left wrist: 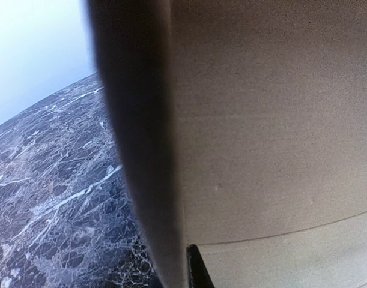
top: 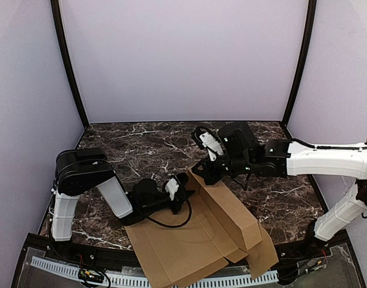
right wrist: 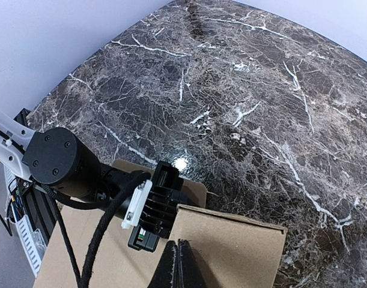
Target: Fold the paper box
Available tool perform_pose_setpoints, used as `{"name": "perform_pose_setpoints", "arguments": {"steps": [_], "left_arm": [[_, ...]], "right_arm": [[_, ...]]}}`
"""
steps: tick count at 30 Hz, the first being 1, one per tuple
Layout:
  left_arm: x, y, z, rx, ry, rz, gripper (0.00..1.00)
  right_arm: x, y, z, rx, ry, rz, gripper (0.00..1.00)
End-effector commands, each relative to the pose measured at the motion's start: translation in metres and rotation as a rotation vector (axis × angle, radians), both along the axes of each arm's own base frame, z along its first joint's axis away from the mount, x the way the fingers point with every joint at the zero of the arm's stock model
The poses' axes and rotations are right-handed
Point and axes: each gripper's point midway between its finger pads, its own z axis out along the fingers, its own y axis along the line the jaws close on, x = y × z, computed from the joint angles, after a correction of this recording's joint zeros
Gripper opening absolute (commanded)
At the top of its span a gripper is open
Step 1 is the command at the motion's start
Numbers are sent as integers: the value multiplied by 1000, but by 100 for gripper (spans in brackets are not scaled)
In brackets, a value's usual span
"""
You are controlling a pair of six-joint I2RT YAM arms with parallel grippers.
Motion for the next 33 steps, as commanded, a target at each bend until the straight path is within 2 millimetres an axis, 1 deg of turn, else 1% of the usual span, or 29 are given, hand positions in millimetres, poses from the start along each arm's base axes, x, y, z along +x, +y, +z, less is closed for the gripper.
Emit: {"name": "perform_pose_setpoints", "arguments": {"steps": [1, 3, 4, 7, 10, 12, 13, 14, 15, 17, 18, 19, 23, 26, 28, 30, 33], "left_arm": [[2, 5, 18, -3, -45, 23, 1], [8, 11, 20, 0, -54, 69, 1], [14, 18, 19, 9, -59, 117, 1], [24, 33, 22, 10, -79, 218, 1], [35, 55, 22, 26, -94, 341, 1], [41, 67, 27, 25, -103, 410, 1], [42, 71, 27, 27, -106, 430, 1], [45, 79, 28, 32, -110, 473, 1], [46, 83, 30, 26, -110, 495, 1], [51, 100, 31, 25, -108, 590, 1], [53, 104, 32, 20, -105, 616, 1], [55, 114, 30, 17, -91, 668, 1], [59, 129, 27, -3, -47, 761, 1], [58, 130, 25, -15, -31, 762, 1], [57, 129, 26, -22, -31, 756, 1], [56, 131, 27, -31, -29, 755, 4], [52, 132, 24, -31, -22, 739, 14]], "right_arm": [[-4, -9, 3, -22, 9, -13, 0], [-1, -11, 18, -14, -29, -18, 13], [0, -13, 26, -17, -50, -22, 15], [7, -25, 42, -42, -106, -54, 29], [14, -43, 53, -68, -152, -106, 46], [17, -58, 59, -84, -171, -140, 54], [19, -65, 61, -89, -182, -160, 56], [19, -72, 64, -94, -191, -177, 58], [19, -79, 67, -93, -201, -192, 60], [19, -91, 65, -108, -203, -215, 62], [19, -96, 64, -114, -200, -223, 64], [19, -100, 62, -123, -194, -230, 64], [18, -112, 54, -155, -186, -251, 68], [19, -115, 52, -161, -184, -256, 70], [21, -113, 53, -160, -179, -253, 71], [23, -109, 52, -163, -174, -245, 72], [27, -102, 48, -171, -166, -235, 72]]}}
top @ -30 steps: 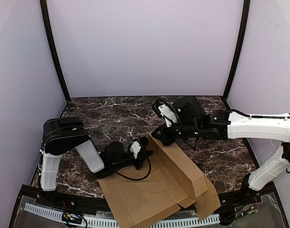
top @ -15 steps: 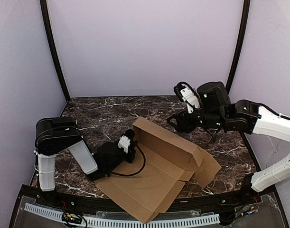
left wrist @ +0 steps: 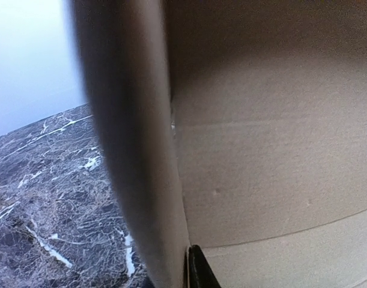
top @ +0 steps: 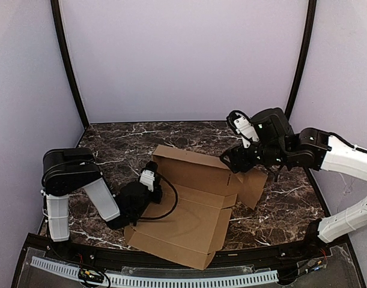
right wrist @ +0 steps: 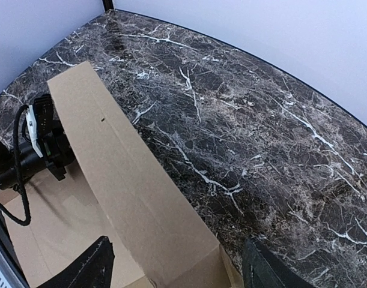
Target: Fold the paper box
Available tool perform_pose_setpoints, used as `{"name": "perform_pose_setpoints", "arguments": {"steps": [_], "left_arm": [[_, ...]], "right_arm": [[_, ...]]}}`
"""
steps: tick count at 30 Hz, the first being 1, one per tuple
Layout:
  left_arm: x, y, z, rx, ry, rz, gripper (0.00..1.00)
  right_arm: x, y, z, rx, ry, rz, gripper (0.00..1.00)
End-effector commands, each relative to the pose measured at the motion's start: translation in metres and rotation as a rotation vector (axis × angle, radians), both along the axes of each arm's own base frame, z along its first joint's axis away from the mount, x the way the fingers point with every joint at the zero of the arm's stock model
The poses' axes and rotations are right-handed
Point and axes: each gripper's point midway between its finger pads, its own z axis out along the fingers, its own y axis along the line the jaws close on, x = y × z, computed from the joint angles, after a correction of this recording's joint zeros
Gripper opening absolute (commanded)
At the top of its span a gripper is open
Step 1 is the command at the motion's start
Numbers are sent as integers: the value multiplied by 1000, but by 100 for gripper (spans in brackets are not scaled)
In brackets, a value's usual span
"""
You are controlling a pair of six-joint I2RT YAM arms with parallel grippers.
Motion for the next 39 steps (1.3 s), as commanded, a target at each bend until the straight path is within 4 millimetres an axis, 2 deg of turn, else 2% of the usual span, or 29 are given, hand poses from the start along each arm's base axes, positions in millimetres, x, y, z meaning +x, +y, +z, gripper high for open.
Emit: {"name": "perform_pose_setpoints", "arguments": {"steps": [1, 4, 7, 13, 15, 27, 39], "left_arm": [[-3, 8, 8, -34, -4, 18, 18], [-8, 12, 6, -31, -6, -1, 25], [-11, 15, 10, -20, -32, -8, 35], [-8, 20, 32, 22, -142, 8, 55], [-6, 13, 39, 25, -164, -20, 57], [17, 3, 53, -8, -178, -60, 53], [15, -2, 55, -13, -156, -118, 29]], "right_arm": [[8, 9, -3, -16, 9, 6, 72], [11, 15, -1, -12, 8, 15, 73], [10, 17, 1, -7, 7, 21, 73], [6, 10, 4, 10, 5, 16, 73], [3, 7, 3, 14, 9, 10, 73], [-6, -3, 2, 40, 34, -1, 73], [-4, -2, -4, 20, 41, -2, 73]]}}
